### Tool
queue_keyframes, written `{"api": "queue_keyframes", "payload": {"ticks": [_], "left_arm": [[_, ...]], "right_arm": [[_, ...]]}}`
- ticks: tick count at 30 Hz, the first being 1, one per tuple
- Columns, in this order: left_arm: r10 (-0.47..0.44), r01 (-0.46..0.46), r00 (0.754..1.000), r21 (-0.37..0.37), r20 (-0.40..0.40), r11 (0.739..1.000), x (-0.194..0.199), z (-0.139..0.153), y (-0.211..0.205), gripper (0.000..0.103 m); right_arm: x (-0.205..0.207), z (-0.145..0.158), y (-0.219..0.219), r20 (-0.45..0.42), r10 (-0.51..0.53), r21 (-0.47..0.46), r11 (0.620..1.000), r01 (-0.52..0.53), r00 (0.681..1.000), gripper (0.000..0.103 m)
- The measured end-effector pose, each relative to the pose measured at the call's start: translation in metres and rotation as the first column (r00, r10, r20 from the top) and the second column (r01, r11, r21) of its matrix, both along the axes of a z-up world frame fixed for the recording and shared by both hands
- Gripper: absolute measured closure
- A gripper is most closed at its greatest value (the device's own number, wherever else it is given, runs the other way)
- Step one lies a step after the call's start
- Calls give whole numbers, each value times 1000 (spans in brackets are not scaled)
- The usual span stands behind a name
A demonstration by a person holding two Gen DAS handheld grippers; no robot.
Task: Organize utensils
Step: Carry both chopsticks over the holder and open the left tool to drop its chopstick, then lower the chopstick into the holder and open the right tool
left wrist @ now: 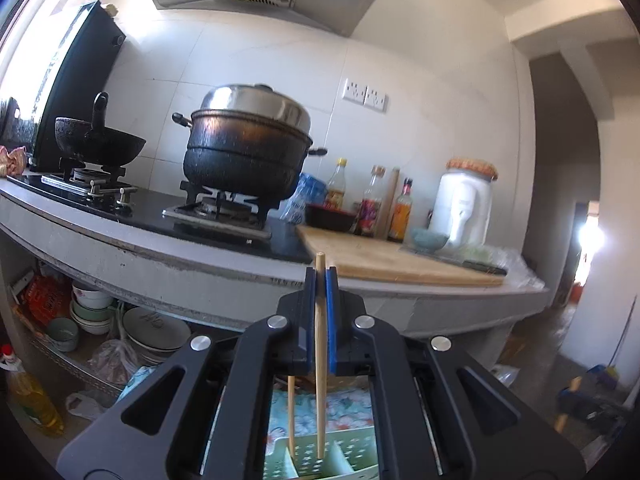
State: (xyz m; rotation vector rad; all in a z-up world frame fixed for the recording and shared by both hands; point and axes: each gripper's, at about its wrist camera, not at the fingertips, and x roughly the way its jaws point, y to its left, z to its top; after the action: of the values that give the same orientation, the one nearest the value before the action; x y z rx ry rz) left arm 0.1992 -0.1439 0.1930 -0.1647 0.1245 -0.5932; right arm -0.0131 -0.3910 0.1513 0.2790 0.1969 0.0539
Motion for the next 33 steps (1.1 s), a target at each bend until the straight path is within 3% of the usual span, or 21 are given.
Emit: {"api": "queue_keyframes", "payload": {"ticks": [5, 8, 10, 15, 21, 25, 33], "left_arm": [[0, 3, 999, 64, -52, 998, 14, -24, -23, 99], [-47, 53, 993, 45, -110, 998, 16, -31, -27, 95], [-76, 79, 990, 19, -122, 997, 14, -32, -26, 77], [-115, 114, 989, -16, -92, 993, -4, -19, -18, 54], [-138, 132, 987, -76, -85, 988, -32, -1, 16, 34], [-124, 118, 988, -69, -96, 991, -51, -4, 47, 26], [-100, 101, 975, -4, -197, 995, -78, -62, 109, 16]], "right_arm": [[2, -2, -3, -7, 8, -4, 1000, -8, 1000, 97], [2, -3, -4, -12, 10, -5, 1000, -10, 1000, 97], [2, -3, -5, -17, 11, -5, 1000, -11, 1000, 97], [5, -1, -6, -22, 10, 1, 1000, -10, 1000, 97], [11, 16, -5, 23, 5, 26, 1000, -6, 1000, 97], [21, 37, -2, 80, -10, 35, 999, 8, 997, 97], [83, 67, 5, 148, -69, 78, 995, 58, 987, 97]]}}
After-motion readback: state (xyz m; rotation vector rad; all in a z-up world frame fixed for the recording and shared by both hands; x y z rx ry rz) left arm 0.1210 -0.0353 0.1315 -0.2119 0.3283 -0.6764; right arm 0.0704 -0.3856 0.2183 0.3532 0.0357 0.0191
